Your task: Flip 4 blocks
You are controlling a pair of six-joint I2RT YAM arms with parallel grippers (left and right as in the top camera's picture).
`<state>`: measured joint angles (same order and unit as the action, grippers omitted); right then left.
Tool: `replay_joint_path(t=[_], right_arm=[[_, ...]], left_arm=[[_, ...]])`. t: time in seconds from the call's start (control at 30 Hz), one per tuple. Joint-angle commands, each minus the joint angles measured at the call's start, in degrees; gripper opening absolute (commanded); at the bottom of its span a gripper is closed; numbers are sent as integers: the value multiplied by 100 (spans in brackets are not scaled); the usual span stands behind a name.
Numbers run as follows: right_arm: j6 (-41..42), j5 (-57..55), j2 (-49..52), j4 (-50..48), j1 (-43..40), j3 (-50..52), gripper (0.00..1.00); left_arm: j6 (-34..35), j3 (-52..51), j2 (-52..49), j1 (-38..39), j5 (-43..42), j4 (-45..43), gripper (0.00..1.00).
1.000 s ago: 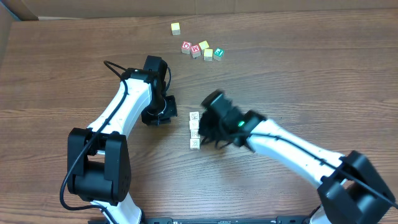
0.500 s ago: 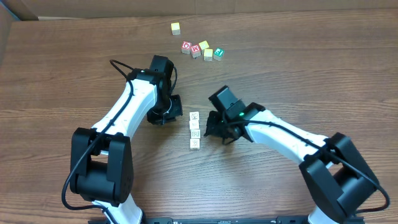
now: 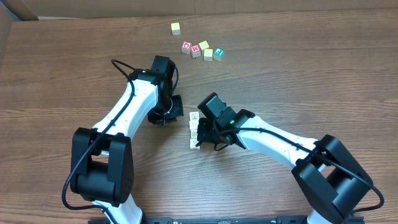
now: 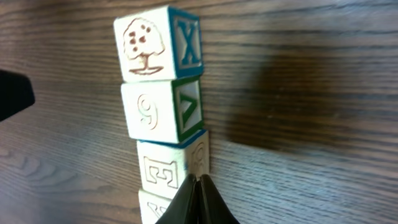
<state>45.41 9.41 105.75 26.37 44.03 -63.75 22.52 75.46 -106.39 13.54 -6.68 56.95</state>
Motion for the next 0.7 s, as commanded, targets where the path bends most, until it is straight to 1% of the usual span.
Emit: replay_joint_path(t=[0.0, 0.67], right_arm=[[-48, -74, 68, -63, 44, -39, 4], [-94, -101, 68, -149, 20, -39, 4]], left_arm=[[129, -42, -87, 31, -17, -22, 4], [127, -42, -87, 31, -15, -24, 4]])
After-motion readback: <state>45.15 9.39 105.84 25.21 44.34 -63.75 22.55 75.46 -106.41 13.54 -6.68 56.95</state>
